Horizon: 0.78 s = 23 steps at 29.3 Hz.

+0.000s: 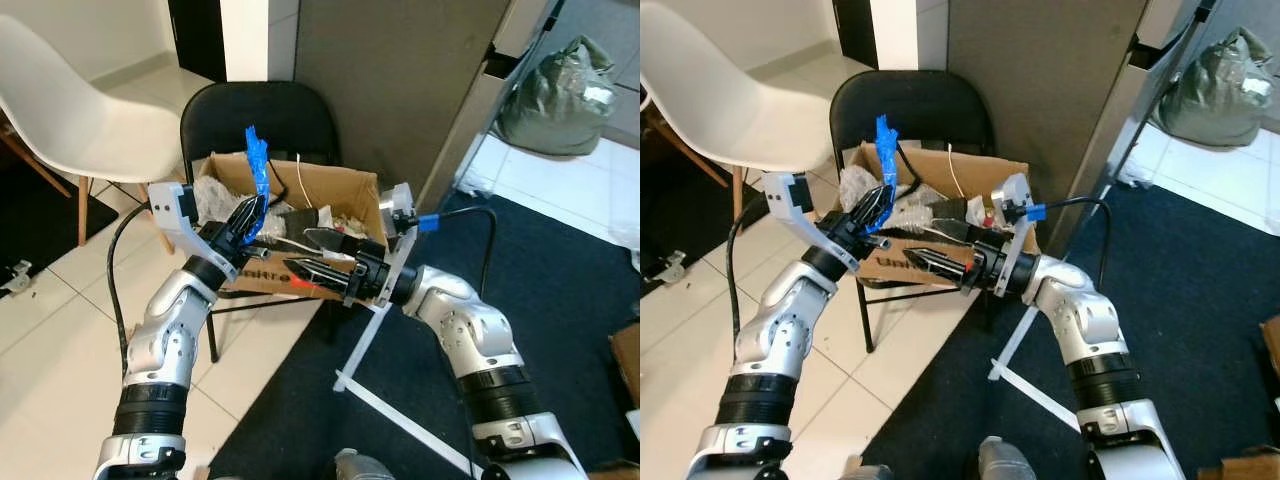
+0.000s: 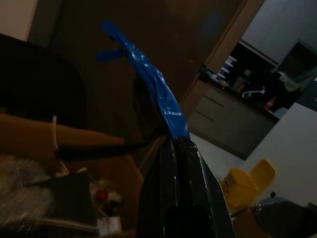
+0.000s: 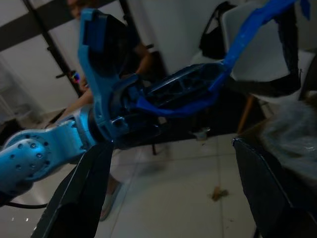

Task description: Picking trash to rubbish bin

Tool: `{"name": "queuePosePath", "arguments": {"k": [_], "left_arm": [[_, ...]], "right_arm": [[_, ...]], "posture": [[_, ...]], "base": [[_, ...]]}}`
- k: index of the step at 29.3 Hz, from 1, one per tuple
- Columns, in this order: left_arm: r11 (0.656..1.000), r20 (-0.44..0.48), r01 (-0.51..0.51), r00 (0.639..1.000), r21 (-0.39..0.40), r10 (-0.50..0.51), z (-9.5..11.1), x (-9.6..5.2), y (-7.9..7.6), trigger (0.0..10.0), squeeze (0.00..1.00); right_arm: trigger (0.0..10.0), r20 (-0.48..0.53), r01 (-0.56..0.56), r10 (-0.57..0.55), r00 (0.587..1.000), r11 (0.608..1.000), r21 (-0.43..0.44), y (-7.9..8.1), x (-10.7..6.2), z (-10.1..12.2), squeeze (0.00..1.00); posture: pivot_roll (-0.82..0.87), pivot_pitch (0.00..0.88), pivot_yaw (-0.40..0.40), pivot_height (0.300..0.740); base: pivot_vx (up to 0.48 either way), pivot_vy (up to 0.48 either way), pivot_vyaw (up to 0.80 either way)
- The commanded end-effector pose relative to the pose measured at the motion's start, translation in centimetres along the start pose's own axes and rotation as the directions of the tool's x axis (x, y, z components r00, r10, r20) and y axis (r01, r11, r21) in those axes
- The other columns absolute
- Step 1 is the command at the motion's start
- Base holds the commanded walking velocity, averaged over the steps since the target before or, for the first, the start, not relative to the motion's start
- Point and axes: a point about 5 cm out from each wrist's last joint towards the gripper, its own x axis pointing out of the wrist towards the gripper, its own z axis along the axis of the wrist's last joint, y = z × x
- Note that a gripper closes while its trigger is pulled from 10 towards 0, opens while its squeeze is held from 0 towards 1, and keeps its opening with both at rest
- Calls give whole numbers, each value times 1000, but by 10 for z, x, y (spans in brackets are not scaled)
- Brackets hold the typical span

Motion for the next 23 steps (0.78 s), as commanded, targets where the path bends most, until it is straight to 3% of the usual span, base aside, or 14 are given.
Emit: {"name": "queuePosePath", "arguments": {"k": [1, 13, 18, 23], "left_arm": [[1000, -13, 8, 1000, -2, -8, -3, 1, -2, 10000, 0], [1000, -31, 15, 999, 0, -15, -4, 0, -2, 10000, 0], [999, -106, 38, 994, 25, -36, -10, -14, 2, 10000, 0], [999, -192, 49, 981, 23, -44, -17, -27, 8, 10000, 0]], "right_arm": [[10000, 6, 3, -3, 1000, 1000, -4, -1, -2, 1, 0], [10000, 0, 0, 0, 1000, 1000, -14, 0, -2, 2, 0], [10000, -18, -11, 10, 1000, 999, -41, 1, -3, 2, 0], [10000, -19, -11, 10, 1000, 999, -42, 1, -4, 2, 0]], "posture": [[21, 0, -42, 740], [20, 0, -39, 740], [18, 0, -39, 740], [17, 0, -41, 740]], "base": [[461, 0, 0], [460, 0, 0], [451, 0, 0], [108, 0, 0]]}}
